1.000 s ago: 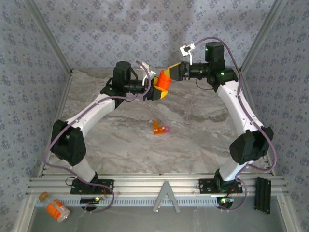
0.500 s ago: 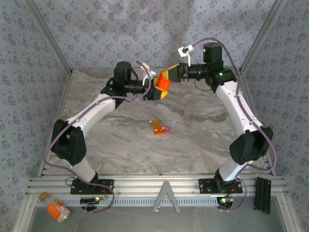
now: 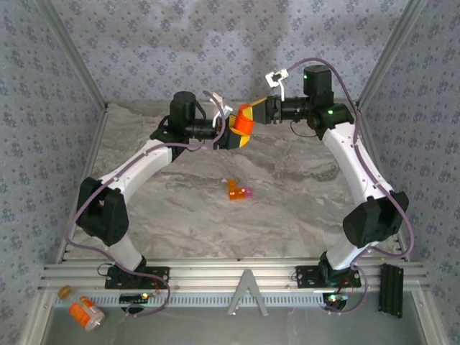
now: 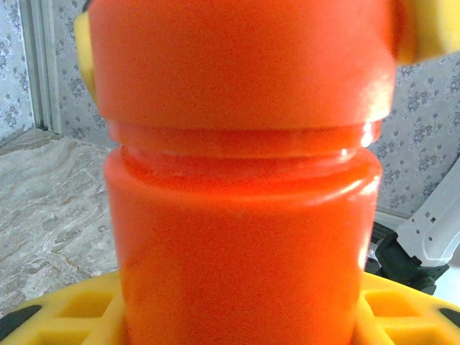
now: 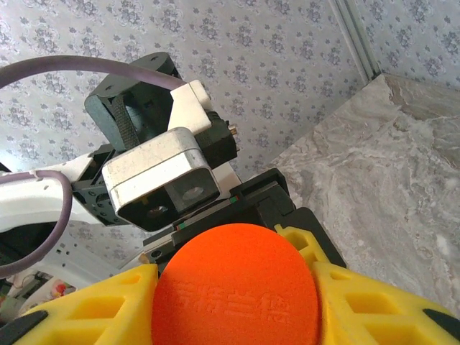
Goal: Sort the pills into containers
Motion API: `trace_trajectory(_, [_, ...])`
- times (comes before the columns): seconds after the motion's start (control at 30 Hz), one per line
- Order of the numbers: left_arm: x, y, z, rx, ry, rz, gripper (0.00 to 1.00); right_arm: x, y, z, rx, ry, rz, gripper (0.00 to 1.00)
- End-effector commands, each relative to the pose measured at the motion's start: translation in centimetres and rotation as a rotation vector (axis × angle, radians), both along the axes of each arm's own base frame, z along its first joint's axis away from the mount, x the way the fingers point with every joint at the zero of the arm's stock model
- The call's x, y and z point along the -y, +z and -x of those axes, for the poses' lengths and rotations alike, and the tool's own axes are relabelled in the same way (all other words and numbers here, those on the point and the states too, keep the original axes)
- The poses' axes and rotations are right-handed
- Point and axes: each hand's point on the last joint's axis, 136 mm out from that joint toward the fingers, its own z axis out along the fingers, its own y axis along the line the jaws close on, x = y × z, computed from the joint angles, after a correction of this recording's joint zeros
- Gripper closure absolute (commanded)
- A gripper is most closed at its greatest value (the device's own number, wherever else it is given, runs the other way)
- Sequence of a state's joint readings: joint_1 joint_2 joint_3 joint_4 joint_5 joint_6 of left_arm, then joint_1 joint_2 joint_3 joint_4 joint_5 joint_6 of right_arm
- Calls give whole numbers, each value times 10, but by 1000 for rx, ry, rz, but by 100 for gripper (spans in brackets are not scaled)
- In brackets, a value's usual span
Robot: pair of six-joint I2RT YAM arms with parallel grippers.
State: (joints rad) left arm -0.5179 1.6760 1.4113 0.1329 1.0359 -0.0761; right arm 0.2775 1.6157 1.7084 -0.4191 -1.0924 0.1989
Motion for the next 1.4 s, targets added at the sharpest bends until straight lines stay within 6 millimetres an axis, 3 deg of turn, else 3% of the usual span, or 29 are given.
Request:
trace_trajectory(0.0, [3, 20, 1, 68, -13, 33, 100, -1, 5, 14, 6, 27, -5, 58])
trace_trajectory(0.13, [4, 22, -4, 79, 28, 30, 100, -2, -2, 10, 3, -24, 24, 58])
trace_trajectory(0.3, [4, 23, -19, 131, 162, 31, 100, -1, -18, -9, -35, -194, 77, 58])
trace_trajectory(0.6, [15, 21, -31, 227, 359, 37, 100, -16, -50, -30, -133, -423, 132, 58])
trace_trajectory(0.83, [20, 19, -34, 242, 453, 77, 100, -18, -63, -39, -161, -474, 121, 58])
trace_trajectory(0.97, [19, 15, -37, 226, 469, 77, 100, -16, -55, -40, -151, -471, 103, 53])
trace_trajectory(1.1, [7, 13, -48, 179, 485, 81, 100, 3, -27, -33, -99, -438, 45, 27])
trace_trajectory(1.2, [-8, 14, -56, 133, 461, 105, 100, 20, -1, -17, -16, -364, 4, 15])
trace_trajectory(1.37, [-13, 20, -39, 106, 263, 99, 100, 34, 20, 2, 41, -224, -26, 10])
